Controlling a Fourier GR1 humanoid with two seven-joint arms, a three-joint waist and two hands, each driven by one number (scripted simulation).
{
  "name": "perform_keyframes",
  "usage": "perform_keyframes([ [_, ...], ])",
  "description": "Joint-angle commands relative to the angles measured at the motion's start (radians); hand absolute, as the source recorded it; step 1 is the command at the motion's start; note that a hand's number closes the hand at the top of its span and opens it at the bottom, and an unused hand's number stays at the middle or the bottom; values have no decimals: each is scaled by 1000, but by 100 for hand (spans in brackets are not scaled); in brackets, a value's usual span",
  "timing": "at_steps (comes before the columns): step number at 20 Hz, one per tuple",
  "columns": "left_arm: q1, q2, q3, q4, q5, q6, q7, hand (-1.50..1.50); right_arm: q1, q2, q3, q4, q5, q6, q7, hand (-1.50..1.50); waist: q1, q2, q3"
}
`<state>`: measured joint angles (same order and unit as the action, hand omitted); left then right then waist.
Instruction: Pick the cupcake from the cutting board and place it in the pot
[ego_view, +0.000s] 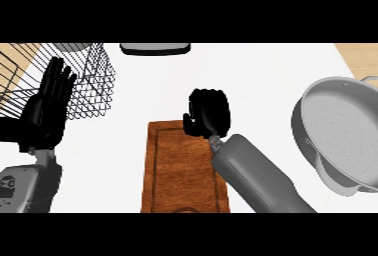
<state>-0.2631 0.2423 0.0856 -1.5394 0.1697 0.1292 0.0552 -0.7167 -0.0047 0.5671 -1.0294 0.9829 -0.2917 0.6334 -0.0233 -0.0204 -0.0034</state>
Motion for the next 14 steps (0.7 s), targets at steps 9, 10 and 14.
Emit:
perform_keyframes([
  [9, 24, -15, 6, 16, -17, 17, -29, 0, -85, -54, -72, -245, 491, 47, 649, 150, -22, 3, 2],
  [10, 17, 7, 26, 48, -11, -5, -51, 0, -69, -47, -82, -316, 500, 64, 659, 150, -30, 3, 2],
  [14, 21, 16, 27, -21, -4, 5, 1, 0, 140, -175, -124, -504, 519, 134, 608, 150, -34, -1, 4],
])
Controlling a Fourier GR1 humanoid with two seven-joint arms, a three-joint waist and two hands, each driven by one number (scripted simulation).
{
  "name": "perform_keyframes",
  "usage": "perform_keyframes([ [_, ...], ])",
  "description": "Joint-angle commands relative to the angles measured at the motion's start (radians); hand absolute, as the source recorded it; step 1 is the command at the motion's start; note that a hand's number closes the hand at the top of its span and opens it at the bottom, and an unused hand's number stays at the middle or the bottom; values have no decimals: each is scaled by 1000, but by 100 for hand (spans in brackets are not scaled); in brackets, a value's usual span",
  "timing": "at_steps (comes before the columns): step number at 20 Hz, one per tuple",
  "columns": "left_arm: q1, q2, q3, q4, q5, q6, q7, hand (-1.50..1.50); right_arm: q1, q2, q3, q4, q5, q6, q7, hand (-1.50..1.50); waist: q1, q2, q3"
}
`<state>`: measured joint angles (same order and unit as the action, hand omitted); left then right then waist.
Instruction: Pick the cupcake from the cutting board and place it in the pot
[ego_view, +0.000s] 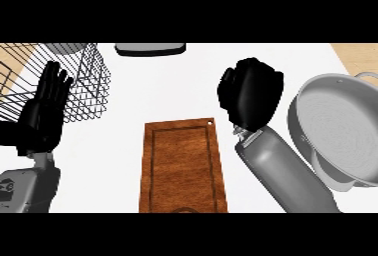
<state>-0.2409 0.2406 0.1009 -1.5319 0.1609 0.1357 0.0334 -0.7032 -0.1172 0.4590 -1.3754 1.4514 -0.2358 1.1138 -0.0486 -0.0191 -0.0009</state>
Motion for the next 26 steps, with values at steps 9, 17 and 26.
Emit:
perform_keyframes([
  [9, -20, 15, -1, -37, 6, -19, 52, 0, 429, -287, -281, -489, -143, 160, -61, 150, 24, 13, 2],
  [17, -29, -6, 1, 4, 0, -38, 9, 0, 649, -376, -550, -426, -387, -63, -361, 150, 41, 19, 2],
  [26, -51, -6, 29, 1, 3, -43, 29, 0, 565, -404, -698, -67, -519, -171, -641, 150, 51, 21, 2],
])
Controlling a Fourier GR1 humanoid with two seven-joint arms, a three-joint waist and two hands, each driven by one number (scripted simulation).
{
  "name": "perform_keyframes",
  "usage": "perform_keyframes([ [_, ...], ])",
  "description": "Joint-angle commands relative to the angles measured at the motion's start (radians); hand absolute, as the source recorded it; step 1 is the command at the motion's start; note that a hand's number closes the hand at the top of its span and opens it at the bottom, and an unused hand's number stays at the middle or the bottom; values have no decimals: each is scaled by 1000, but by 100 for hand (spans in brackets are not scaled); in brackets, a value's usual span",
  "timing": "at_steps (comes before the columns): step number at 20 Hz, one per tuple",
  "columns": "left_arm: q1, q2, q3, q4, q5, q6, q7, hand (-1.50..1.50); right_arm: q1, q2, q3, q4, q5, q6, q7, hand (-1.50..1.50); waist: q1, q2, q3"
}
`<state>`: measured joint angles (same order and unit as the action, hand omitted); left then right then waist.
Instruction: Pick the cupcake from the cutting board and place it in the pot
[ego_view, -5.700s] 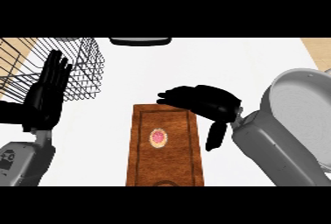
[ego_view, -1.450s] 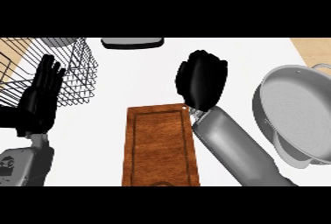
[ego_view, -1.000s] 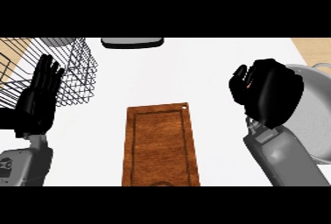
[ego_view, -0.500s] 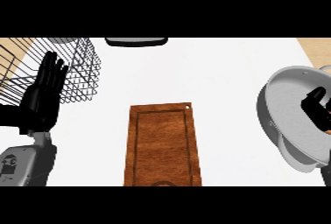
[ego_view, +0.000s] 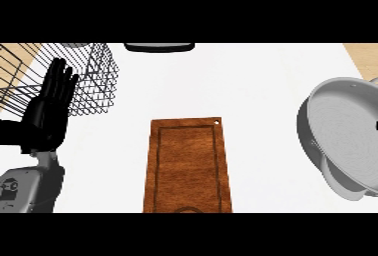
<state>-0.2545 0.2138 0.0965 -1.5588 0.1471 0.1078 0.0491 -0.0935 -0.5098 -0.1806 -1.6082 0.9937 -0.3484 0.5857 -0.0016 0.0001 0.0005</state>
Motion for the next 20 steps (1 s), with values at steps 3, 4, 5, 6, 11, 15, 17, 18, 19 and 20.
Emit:
perform_keyframes([
  [3, 3, -18, -13, -20, -11, -3, 9, 0, -13, 20, -42, 202, -52, -22, -114, 150, 4, 1, 0],
  [4, -95, -1, 8, 56, -14, 12, 37, 0, -75, -25, -57, 273, -85, 23, -142, 150, 3, 3, 0],
  [5, -35, -7, 9, 15, -7, 3, 7, 0, -103, 14, -46, 328, -106, 22, -135, 150, 12, 3, 0],
  [6, -28, -42, -33, -24, -42, 44, 36, 0, -48, 16, -83, 288, -192, 42, -169, 150, 4, 0, 1],
  [11, -51, -28, -11, 45, -31, 13, -6, 0, -62, 102, -95, 441, -326, 17, -348, -150, 4, 3, 1],
  [15, -44, -3, 26, 61, 4, -30, -8, 0, -170, 42, -120, 514, -369, 62, -460, -150, 6, 2, 0],
  [17, -33, -5, 23, 50, -13, -18, -18, 0, -174, 33, -168, 506, -421, 16, -554, -150, 6, 2, 0],
  [18, -28, -17, 12, 47, -26, -8, -33, 0, -157, 97, -135, 402, -401, -18, -496, -150, 1, -1, 0],
  [19, -67, -5, 20, 35, -6, -8, 33, 0, -166, 56, -180, 411, -465, 24, -540, -150, -1, -1, 0],
  [20, -7, -35, -11, 22, -25, -9, -14, 0, -199, 54, -220, 432, -521, 25, -567, -150, 3, -1, 0],
])
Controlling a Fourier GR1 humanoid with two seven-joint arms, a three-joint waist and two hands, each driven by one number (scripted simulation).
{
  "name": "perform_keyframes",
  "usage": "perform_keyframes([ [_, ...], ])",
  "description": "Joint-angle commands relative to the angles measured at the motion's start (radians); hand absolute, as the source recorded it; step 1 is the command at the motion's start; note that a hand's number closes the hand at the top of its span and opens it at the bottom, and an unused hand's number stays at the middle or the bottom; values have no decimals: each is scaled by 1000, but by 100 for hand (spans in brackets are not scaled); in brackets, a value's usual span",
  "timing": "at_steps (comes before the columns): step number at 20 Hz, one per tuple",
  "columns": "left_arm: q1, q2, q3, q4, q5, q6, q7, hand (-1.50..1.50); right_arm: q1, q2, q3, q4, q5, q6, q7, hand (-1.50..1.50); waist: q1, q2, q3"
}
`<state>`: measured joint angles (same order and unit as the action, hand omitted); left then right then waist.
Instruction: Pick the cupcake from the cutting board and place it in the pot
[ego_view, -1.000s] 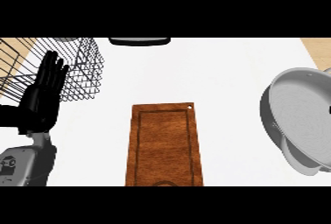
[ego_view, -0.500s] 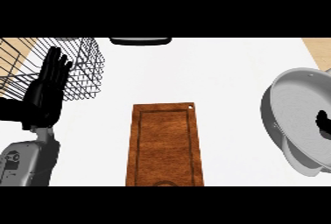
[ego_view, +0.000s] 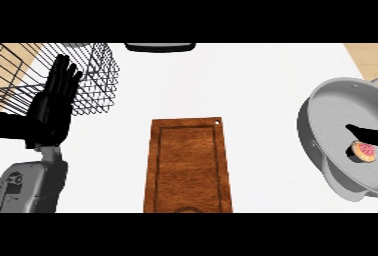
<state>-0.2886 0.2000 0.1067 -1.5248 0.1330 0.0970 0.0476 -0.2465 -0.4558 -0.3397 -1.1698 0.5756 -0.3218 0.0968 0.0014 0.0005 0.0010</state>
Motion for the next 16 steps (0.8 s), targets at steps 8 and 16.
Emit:
perform_keyframes([
  [8, 77, -4, -4, -95, -8, 3, 13, 0, 12, 61, -213, -119, -312, -20, -63, -150, -2, -4, 0],
  [16, 76, -17, -4, -82, -4, -8, 11, 0, 180, 68, -386, -199, -526, 46, -249, -150, -6, -3, -1],
])
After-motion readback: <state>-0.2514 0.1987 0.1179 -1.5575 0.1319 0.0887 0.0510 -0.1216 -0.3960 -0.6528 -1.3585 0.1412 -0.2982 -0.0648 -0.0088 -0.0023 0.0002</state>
